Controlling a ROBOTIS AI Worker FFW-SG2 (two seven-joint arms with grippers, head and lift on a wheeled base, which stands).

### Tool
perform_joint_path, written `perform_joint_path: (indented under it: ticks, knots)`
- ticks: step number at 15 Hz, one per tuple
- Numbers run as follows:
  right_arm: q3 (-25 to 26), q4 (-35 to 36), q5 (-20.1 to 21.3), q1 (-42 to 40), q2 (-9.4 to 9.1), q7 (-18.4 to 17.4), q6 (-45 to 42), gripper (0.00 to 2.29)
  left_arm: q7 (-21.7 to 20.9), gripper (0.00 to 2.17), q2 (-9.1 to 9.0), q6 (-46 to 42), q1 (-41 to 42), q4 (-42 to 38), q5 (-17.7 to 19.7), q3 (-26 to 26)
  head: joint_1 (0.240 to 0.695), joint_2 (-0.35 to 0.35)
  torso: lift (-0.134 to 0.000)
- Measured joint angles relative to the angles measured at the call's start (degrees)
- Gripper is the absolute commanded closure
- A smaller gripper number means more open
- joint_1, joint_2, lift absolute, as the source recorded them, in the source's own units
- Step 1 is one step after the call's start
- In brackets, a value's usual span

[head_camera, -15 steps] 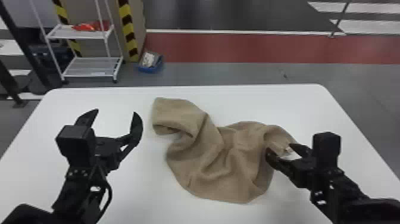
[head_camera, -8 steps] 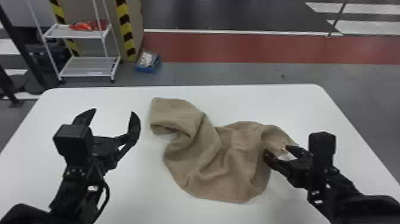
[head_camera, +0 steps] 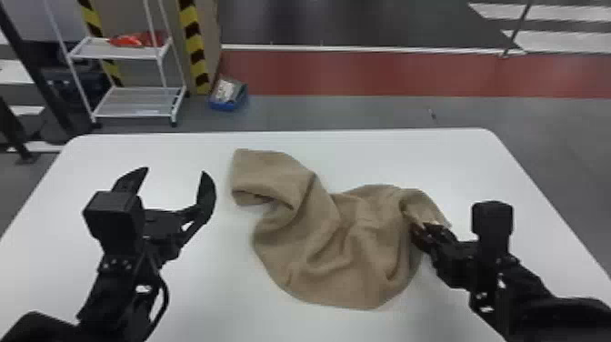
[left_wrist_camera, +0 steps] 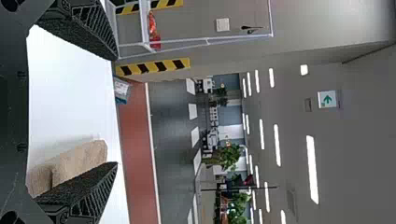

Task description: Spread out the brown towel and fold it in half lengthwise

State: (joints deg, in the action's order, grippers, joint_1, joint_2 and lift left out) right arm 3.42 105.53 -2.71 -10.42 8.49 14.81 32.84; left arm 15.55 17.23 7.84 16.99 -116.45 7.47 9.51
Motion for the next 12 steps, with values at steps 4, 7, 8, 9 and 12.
perform_joint_path:
  ticks: [4, 7, 8, 9, 12]
  knots:
    - [0.06, 1.88, 0.22, -0.92, -0.15, -0.75, -0.83, 0.66, 0.08, 0.08, 0.08, -0.13, 0.20, -0.10, 0.00, -0.25, 0.695, -0.026, -0.125]
    - [-0.06, 2.03, 0.34, -0.90, -0.23, -0.74, -0.74, 0.67, 0.02, 0.08, 0.05, -0.14, 0.23, -0.14, 0.00, -0.27, 0.695, -0.024, -0.125]
    - [-0.04, 2.02, 0.39, -0.82, -0.23, -0.69, -0.59, 0.73, 0.02, 0.08, 0.02, -0.15, 0.23, -0.15, 0.00, -0.27, 0.695, -0.024, -0.125]
    - [0.03, 2.00, 0.45, -0.77, -0.23, -0.59, -0.43, 0.97, 0.03, 0.08, 0.02, -0.15, 0.23, -0.17, 0.00, -0.27, 0.695, -0.025, -0.125]
    - [0.28, 1.97, 0.33, -0.62, -0.23, -0.09, 0.42, 1.64, 0.00, 0.08, 0.00, -0.15, 0.23, -0.29, 0.00, -0.19, 0.695, -0.028, -0.125]
